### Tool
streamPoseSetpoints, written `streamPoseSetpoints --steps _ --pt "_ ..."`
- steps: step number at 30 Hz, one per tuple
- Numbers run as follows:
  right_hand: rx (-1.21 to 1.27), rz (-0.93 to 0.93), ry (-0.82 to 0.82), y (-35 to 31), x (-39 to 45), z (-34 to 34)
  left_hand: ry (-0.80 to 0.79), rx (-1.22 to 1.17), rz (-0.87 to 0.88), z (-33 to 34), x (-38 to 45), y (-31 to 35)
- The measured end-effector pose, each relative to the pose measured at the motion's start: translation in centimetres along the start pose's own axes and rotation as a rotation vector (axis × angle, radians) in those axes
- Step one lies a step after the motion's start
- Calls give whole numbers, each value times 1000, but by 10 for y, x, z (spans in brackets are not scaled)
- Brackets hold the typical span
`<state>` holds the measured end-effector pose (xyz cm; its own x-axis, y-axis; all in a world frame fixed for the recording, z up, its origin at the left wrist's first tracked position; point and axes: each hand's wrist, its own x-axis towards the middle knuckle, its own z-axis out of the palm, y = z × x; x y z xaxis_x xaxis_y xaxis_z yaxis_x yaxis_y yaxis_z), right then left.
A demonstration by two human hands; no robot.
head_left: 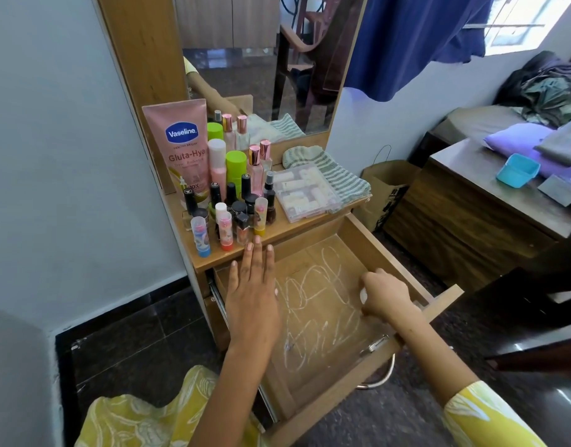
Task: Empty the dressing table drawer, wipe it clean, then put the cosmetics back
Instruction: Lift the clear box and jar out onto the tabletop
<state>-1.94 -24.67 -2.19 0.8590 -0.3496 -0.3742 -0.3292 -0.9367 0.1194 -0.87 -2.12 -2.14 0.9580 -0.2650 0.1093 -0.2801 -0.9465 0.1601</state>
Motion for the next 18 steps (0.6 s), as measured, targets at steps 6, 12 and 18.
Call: streamPoseSetpoints --steps 6,12,18 --pt "-50 15 10 -1 -2 4 -11 14 1 0 1 -1" --pt "207 -107 60 -21 -17 -15 -3 4 -1 2 1 -1" --pt "584 -388 527 -53 -23 -65 -24 10 -4 2 2 -1"
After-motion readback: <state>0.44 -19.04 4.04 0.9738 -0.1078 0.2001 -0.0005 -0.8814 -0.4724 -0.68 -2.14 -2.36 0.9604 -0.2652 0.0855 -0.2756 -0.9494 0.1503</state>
